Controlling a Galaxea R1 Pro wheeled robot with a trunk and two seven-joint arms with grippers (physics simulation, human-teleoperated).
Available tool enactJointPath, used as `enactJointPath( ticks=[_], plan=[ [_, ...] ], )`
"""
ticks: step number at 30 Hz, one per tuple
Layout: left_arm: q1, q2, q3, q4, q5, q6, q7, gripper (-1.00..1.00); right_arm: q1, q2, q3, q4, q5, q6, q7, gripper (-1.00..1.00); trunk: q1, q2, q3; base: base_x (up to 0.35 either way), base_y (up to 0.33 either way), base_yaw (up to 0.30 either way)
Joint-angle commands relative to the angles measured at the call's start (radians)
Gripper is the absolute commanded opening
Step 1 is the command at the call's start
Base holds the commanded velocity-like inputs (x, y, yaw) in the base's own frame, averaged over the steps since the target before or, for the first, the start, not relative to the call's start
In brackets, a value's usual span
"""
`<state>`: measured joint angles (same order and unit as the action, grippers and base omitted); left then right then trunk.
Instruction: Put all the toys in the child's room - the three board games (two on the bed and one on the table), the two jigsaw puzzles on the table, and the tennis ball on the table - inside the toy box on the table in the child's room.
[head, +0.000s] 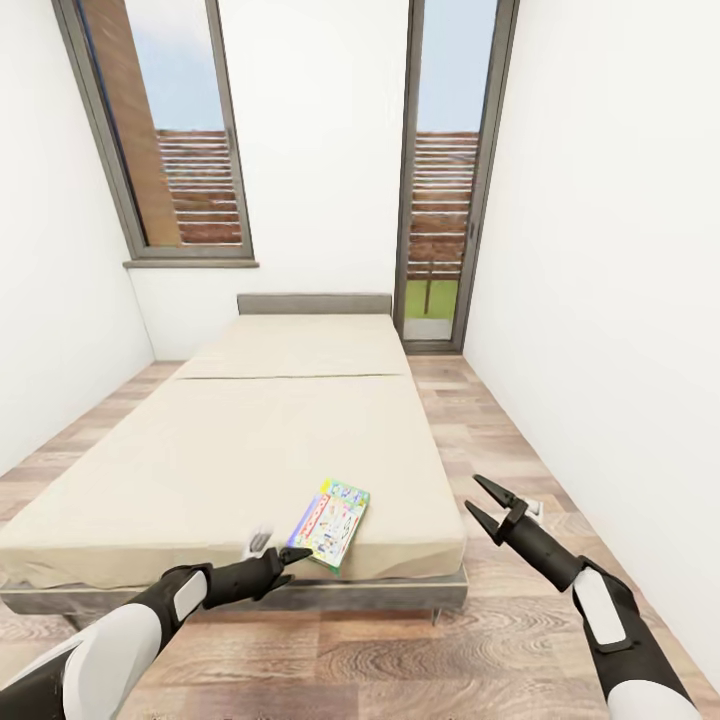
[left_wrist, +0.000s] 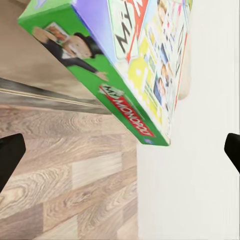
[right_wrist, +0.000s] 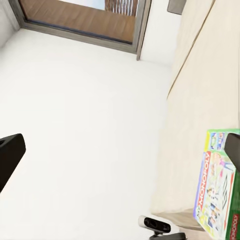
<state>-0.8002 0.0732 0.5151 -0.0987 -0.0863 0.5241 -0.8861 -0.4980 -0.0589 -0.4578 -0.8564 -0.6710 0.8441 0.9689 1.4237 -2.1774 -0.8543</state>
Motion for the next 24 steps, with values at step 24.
enactJointPath(
  ticks=[24],
  plan=[
    [0.000,0.030,0.008,-0.012,-0.010,0.007,-0.226,1.00,0.000,-0.004,-0.002,0.000,-0.001,0.003,0.004,1.00,0.092,-0.169,-0.076,0.000,0.000,0.000]
  ],
)
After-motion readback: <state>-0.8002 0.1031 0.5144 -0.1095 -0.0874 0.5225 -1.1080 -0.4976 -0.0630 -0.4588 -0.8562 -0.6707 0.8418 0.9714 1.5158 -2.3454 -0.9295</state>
